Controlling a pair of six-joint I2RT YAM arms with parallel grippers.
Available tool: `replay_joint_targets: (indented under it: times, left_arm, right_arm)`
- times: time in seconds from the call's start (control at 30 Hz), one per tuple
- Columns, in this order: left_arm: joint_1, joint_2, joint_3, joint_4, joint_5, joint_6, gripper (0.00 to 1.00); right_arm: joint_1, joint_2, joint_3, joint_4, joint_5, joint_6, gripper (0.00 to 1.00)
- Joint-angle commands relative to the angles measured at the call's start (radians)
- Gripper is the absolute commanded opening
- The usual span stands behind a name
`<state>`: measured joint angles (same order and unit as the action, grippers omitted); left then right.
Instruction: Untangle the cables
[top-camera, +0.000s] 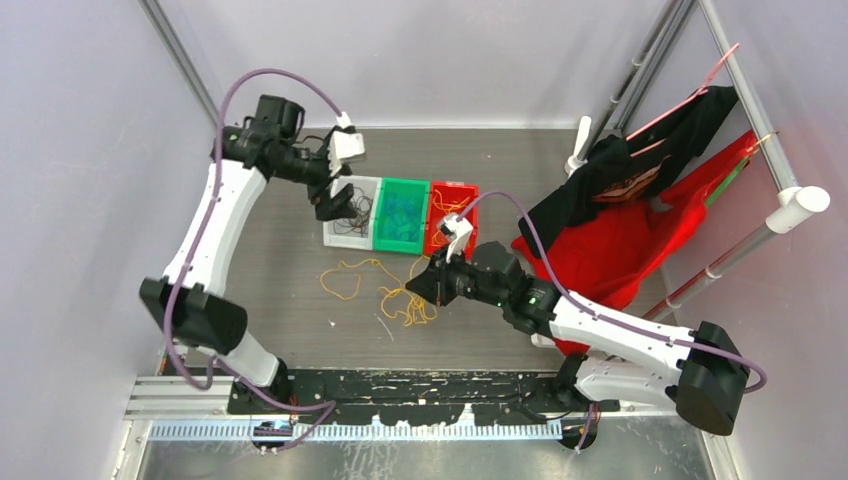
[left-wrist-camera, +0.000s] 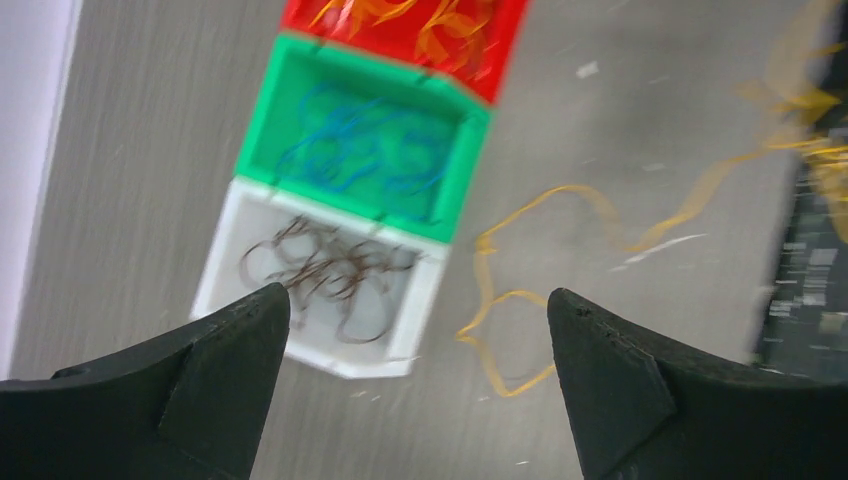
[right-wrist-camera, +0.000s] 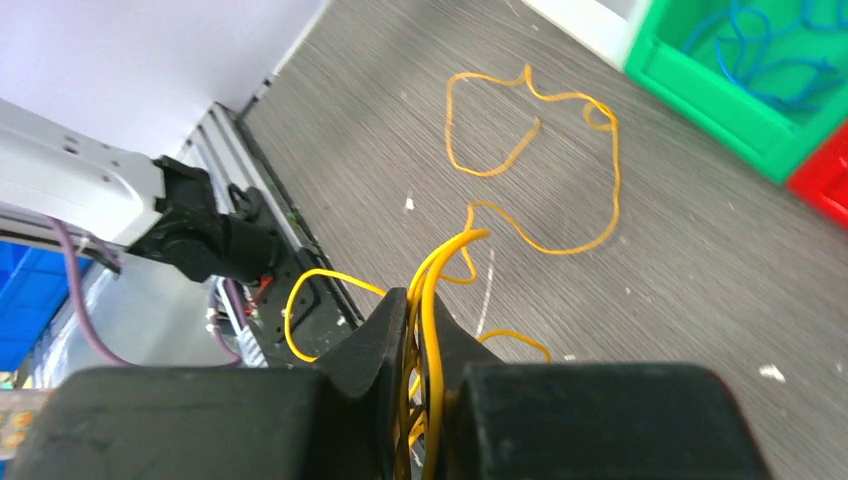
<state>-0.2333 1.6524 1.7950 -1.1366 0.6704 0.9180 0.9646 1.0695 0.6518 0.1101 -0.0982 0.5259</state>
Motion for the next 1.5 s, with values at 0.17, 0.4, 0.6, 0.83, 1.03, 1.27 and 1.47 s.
replay_joint_targets:
  times: [0.17,0.4,0.6,0.83,1.03,1.27,1.47]
  left_arm:
    - [-0.099,-0.304,-0.212,0.023,0.376,-0.257,0.86]
    - [-0.155,-0.410,-0.340,0.124,0.417,-0.402,0.62]
    - [-0.167,-0.433,-0.379,0.197,0.403,-0.489,0.62]
    - [-0.202,-0.461,-0.460,0.269,0.368,-0.560,0.57]
    - [-0.214,-0.458,-0.480,0.342,0.345,-0.598,0.39]
    - [-0.217,-0.471,-0.453,0.318,0.285,-0.578,0.00]
    - [-0.230,-0.509,-0.407,0.235,0.151,-0.451,0.00]
  right_arm:
    - [-0.007,0.050,0.143,0.170,-0.274,-0.120,0.17]
    - [-0.008,0.130,0.210,0.201,-0.409,-0.111,0.17]
    - [-0.007,0.168,0.243,0.204,-0.465,-0.112,0.17]
    - [-0.009,0.193,0.263,0.195,-0.470,-0.121,0.16]
    - [-0.007,0.216,0.280,0.192,-0.473,-0.127,0.16]
    - [-0.007,0.201,0.286,0.138,-0.377,-0.146,0.34]
    - [-0.033,0.107,0.250,0.074,-0.131,-0.186,0.57]
